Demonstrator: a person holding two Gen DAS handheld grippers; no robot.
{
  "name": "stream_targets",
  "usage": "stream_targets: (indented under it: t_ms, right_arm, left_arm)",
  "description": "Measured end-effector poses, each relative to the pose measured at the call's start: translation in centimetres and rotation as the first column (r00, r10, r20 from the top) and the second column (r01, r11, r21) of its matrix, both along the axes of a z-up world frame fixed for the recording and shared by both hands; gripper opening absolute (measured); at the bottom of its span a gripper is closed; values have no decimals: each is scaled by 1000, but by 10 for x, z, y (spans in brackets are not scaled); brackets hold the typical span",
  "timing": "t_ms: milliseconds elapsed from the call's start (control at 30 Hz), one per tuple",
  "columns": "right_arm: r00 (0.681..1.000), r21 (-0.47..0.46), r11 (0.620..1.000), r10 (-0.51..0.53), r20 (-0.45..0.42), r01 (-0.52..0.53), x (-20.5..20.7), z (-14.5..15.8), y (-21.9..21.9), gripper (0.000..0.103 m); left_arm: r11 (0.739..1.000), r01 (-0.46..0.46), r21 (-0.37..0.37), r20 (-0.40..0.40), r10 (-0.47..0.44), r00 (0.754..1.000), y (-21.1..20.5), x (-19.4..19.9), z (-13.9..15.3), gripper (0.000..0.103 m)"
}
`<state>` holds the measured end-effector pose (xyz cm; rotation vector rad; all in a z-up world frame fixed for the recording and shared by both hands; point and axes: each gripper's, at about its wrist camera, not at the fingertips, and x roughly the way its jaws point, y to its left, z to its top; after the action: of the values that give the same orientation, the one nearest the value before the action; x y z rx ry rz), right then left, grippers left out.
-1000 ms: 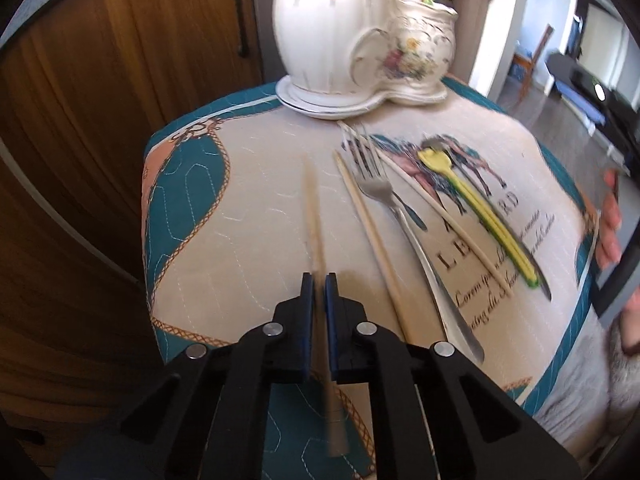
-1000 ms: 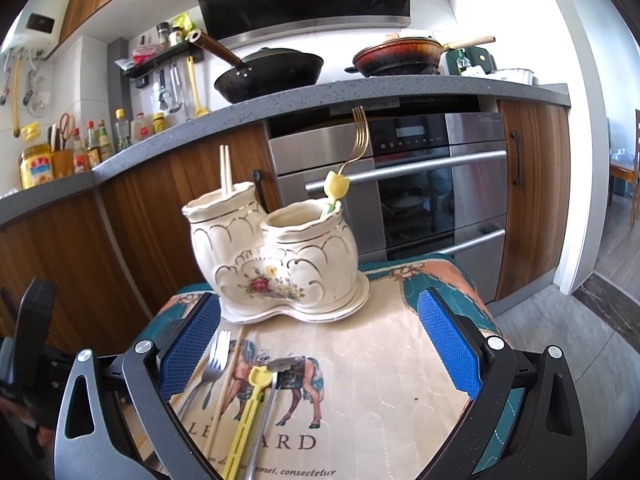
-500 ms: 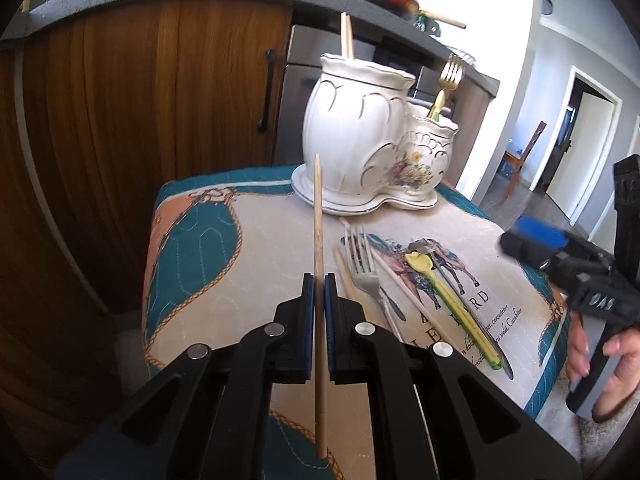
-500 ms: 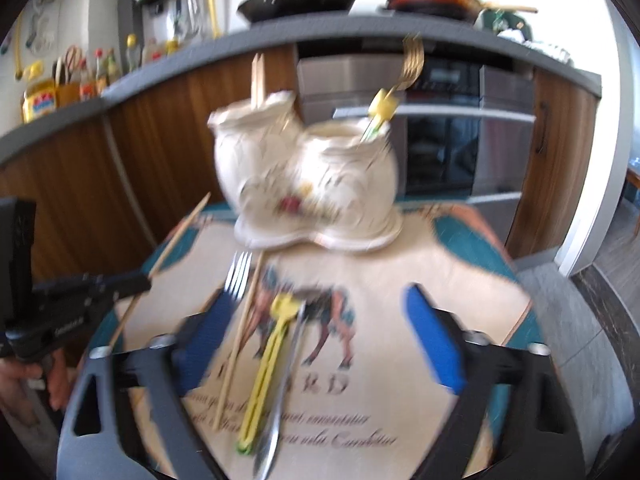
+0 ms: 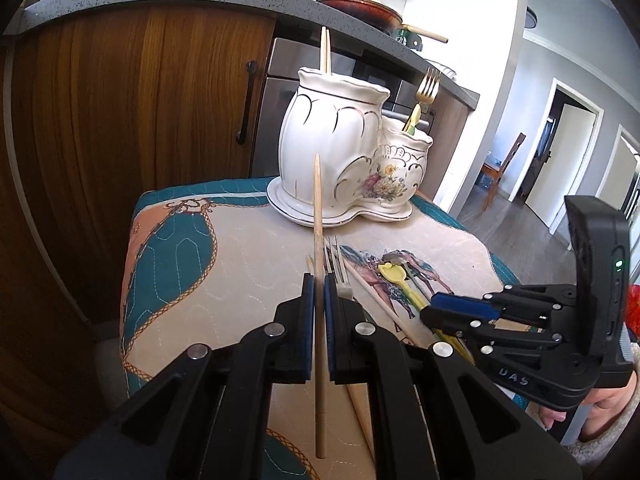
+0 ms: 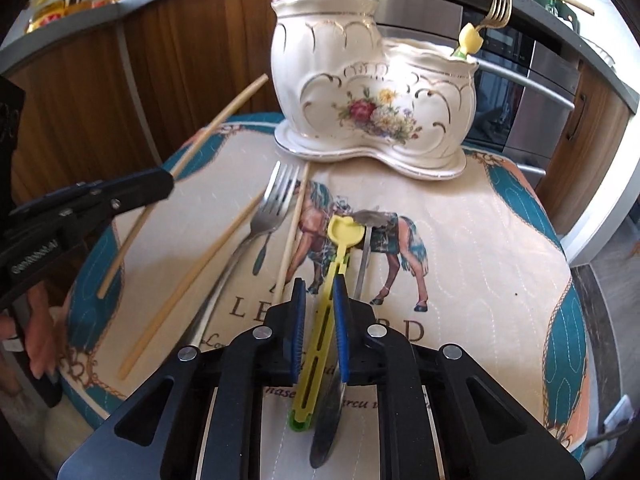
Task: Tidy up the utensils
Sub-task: 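Grasp a wooden chopstick with the left tool while the right tool grasps the yellow-handled utensil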
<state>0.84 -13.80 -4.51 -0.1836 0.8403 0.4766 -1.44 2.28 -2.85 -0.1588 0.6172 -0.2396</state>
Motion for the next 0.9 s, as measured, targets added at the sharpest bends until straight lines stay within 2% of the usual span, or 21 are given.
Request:
stream_targets:
  t_ms: [367,533,600,700,900]
  right_arm:
    - [997,-48,999,-14,-74,11,20,-6,3,15]
    - [998,-24,1000,-7,-59,6,19,-4,-1,11]
    - [999,8,1000,-9,-42,9,16,0,-5,11]
    - [1000,104,995,9,-23,-6,12,7,-13,11]
    - [999,272,962,9,48,-21,12,27,-32,11]
  left_arm:
    - [1000,-3,-5,0,3,1000,1,-1,0,5]
    - [1000,-18,-4,9,18,1000,6,-2,2,5]
    - [999,-33,-9,23,33,999,11,-3,5,5]
    - [998,-49,-34,39,51,998,18,-6,10,5]
    - [998,-45,-51,86,49,995,20,-10,23,5]
